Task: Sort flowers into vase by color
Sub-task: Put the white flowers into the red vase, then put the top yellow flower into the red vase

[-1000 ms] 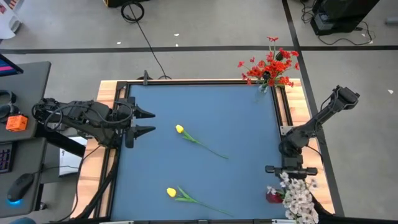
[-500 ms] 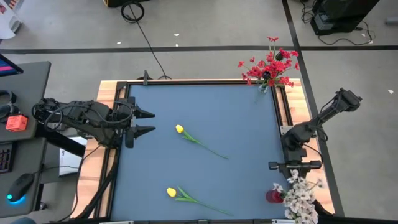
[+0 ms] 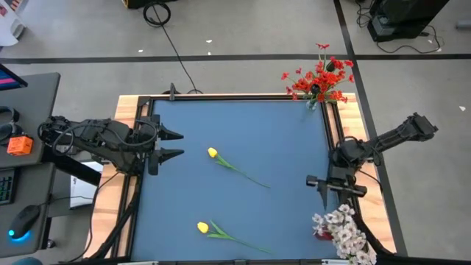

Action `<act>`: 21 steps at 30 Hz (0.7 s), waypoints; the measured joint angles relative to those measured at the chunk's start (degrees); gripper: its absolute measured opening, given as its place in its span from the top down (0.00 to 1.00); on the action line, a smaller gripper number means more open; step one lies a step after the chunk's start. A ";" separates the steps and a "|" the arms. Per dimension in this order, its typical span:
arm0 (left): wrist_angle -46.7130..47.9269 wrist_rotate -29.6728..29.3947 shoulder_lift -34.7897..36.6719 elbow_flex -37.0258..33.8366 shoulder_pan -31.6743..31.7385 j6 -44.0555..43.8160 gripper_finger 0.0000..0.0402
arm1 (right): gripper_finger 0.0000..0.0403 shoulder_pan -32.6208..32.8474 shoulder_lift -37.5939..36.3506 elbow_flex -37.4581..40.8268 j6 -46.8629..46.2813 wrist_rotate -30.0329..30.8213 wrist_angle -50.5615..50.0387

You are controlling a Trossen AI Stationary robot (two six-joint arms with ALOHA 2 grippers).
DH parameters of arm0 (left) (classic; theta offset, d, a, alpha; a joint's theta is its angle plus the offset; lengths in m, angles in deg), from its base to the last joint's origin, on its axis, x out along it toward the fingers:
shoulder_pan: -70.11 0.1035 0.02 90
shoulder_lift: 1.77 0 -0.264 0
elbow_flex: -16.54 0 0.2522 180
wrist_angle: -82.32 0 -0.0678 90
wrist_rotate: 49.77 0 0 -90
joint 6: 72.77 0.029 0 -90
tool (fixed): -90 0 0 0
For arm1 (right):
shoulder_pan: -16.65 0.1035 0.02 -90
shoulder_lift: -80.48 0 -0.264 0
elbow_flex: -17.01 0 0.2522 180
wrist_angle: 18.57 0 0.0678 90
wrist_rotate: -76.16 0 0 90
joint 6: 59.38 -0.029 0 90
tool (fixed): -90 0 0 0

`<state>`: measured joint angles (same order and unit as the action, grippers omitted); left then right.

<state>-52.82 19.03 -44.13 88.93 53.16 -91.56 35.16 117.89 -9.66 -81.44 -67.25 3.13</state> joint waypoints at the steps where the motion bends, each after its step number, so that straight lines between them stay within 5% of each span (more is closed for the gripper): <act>1: -0.01 -0.01 -0.01 0.00 0.00 0.00 0.34 | 0.56 -0.91 0.00 0.00 0.04 0.48 0.21; 8: -0.01 0.01 -0.01 0.00 0.00 0.00 0.34 | 0.56 -6.19 0.01 0.00 -1.13 5.48 7.65; 12: -0.01 0.00 0.00 0.00 -0.02 0.01 0.34 | 0.56 -9.11 -0.01 0.00 -3.36 14.31 9.24; 16: 0.00 0.00 0.01 0.00 0.00 0.01 0.34 | 0.56 -11.72 1.45 -2.40 -6.32 28.70 -6.00; 21: 0.01 0.01 0.01 0.00 -0.02 0.00 0.34 | 0.56 -14.09 8.14 -12.09 -3.12 35.01 -25.39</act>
<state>-52.81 19.04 -44.12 88.93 53.14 -91.56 21.07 126.03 -21.75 -84.56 -32.25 -22.25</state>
